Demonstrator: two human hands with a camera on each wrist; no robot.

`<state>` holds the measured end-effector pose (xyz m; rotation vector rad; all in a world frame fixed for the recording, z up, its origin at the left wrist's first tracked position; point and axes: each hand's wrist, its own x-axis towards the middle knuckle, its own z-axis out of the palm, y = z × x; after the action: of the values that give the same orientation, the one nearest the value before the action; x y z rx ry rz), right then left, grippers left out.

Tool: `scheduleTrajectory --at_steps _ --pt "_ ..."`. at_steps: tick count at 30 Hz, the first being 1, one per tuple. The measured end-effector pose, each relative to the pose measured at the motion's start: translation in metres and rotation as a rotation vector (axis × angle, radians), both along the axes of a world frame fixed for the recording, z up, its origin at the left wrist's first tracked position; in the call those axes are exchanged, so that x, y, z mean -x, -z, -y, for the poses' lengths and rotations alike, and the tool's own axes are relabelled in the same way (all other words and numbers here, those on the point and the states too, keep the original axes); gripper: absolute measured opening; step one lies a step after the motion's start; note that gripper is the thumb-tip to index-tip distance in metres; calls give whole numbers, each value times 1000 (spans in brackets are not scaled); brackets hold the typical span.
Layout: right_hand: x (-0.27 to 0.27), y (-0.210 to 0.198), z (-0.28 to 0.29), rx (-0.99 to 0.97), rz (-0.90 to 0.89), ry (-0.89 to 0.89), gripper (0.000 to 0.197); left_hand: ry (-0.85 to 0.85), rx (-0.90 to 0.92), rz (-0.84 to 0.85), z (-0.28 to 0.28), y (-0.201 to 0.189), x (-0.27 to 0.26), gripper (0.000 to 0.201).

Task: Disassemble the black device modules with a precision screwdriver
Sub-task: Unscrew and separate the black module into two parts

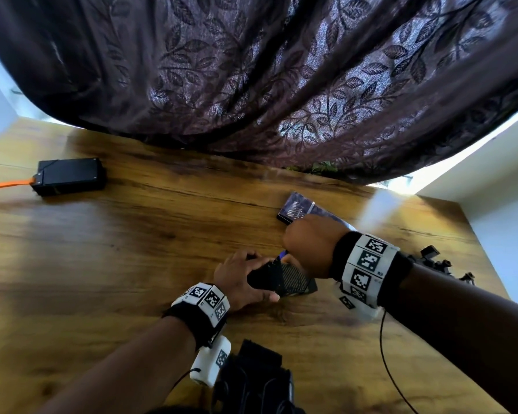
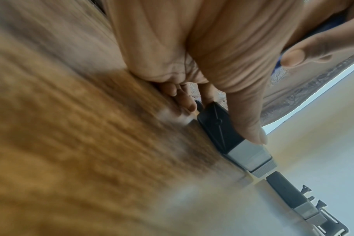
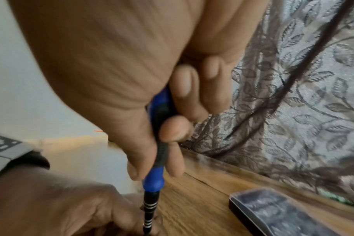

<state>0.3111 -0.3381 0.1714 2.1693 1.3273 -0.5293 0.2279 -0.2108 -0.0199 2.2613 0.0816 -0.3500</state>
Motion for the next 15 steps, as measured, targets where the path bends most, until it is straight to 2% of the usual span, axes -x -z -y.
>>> scheduleTrajectory --at_steps 3,6,7,9,12,15 --pt "-2 -2 6 30 25 44 44 -1 12 2 0 2 -1 90" --pt "-1 3 7 50 -10 86 35 12 1 -19 -1 -1 -2 90" --pt "-2 3 5 40 -38 70 30 11 0 -25 0 -2 -1 91" --pt "-3 2 0 30 -79 17 31 10 1 -28 0 -3 -1 91" --pt "0 -2 -9 38 -45 -71 21 5 11 -31 -1 -3 0 92" --pt "5 -2 -14 62 -2 -99 23 3 14 -31 -1 -2 0 93"
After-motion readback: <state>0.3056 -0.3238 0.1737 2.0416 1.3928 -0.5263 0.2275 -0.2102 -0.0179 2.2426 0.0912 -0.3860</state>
